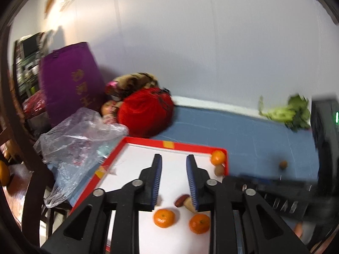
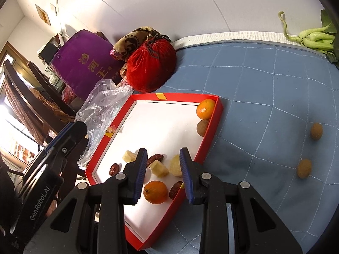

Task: Organize fruits
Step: 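Grasp a brown longan with the right tool while the left tool grasps another longan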

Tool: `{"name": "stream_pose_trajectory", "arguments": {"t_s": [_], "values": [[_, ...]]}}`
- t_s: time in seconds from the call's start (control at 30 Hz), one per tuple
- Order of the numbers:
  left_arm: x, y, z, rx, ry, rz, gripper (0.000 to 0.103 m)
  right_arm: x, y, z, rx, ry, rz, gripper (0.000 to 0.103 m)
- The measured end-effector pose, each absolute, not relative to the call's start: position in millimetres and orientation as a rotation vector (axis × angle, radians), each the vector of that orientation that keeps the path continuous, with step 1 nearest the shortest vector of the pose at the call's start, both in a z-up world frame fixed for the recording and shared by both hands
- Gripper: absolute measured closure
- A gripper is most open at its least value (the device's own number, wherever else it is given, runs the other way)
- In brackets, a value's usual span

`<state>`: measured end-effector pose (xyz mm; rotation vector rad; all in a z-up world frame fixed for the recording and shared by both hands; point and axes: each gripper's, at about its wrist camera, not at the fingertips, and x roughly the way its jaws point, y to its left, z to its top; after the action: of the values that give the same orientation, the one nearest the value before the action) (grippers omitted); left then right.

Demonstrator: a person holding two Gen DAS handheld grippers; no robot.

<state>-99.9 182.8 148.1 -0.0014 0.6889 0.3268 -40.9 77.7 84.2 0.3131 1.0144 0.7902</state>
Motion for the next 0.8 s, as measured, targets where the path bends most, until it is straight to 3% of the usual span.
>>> {"name": "stream_pose_trajectory", "arguments": {"t_s": [0.1,0.27,0.5,0.8], "values": [[-91.5,163.4,140.5,-0.005,0.738,0.217,0.076,-32.7,58.1,94.9,0.329,0.996,0.757,0.073],[-77.6,124.3,131.2,0.006,0.788,0.068,0.063,-2.1,-18.3,105.2,0.391,1.027,0.534,0.074],[-42.2,58.3,104.8,0.027,0.892,-0.077,0.052,15.7,-85.4,73.4,0.473,1.18,0.296,0.072],[1.6,15.0,60.6,0.094,0.962,-0.091,0.051,10.4,-93.2,72.9,0.493,1.18,0.305,0.071]]}}
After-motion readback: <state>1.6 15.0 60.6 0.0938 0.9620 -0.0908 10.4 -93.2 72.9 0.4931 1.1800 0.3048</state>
